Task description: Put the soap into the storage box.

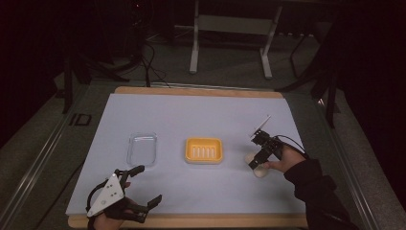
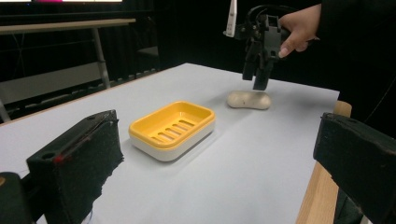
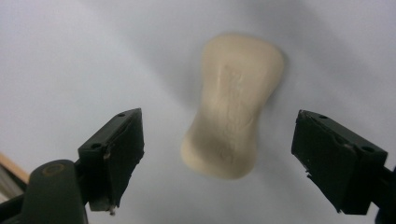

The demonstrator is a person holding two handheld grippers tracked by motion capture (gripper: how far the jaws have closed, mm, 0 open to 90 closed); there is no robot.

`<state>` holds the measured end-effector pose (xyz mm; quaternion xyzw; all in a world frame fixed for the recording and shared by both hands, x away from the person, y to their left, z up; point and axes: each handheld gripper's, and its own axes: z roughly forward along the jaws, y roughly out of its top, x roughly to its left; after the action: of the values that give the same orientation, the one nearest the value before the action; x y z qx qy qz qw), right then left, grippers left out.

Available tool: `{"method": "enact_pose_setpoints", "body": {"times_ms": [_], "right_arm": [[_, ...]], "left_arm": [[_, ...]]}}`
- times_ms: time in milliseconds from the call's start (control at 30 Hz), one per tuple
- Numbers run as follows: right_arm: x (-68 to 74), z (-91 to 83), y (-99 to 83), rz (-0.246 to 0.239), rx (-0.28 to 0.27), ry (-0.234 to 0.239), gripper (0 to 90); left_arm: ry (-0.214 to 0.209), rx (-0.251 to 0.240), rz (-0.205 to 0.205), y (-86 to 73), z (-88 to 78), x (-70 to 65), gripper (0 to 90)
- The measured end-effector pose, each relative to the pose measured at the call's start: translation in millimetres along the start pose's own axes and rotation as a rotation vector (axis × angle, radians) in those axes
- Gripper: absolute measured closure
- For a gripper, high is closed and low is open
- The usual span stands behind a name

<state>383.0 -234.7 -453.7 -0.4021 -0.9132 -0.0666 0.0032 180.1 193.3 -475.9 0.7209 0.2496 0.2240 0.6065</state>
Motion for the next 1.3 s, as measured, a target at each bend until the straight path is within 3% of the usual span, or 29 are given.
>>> {"method": "enact_pose_setpoints", "body": {"times_ms": [200, 467, 633, 933, 1300], "right_arm": [[0.1, 6.2, 2.8, 0.007, -0.02, 0.002, 19.0], [-5.8, 13.6, 0.2, 0.053, -0.059, 0.005, 23.9], [-9.3, 22.9, -3.2, 0.06, -0.058, 0.029, 25.5], [-13.9, 39.3, -4.8, 0.076, -0.033, 0.007, 33.3], [-11.4, 43.1, -2.7, 0.068, -0.021, -0.02, 38.3]], "left_arm": [[-0.002, 0.0, -0.001, 0.0, 0.0, 0.1, 1.1], [-0.002, 0.0, -0.001, 0.0, 0.0, 0.1, 1.1], [-0.001, 0.003, 0.002, 0.0, 0.2, 0.1, 1.1], [-0.001, 0.003, -0.001, 0.0, 0.1, 0.5, 1.1], [-0.001, 0.007, 0.0, -0.2, 0.9, 0.0, 1.1]]}}
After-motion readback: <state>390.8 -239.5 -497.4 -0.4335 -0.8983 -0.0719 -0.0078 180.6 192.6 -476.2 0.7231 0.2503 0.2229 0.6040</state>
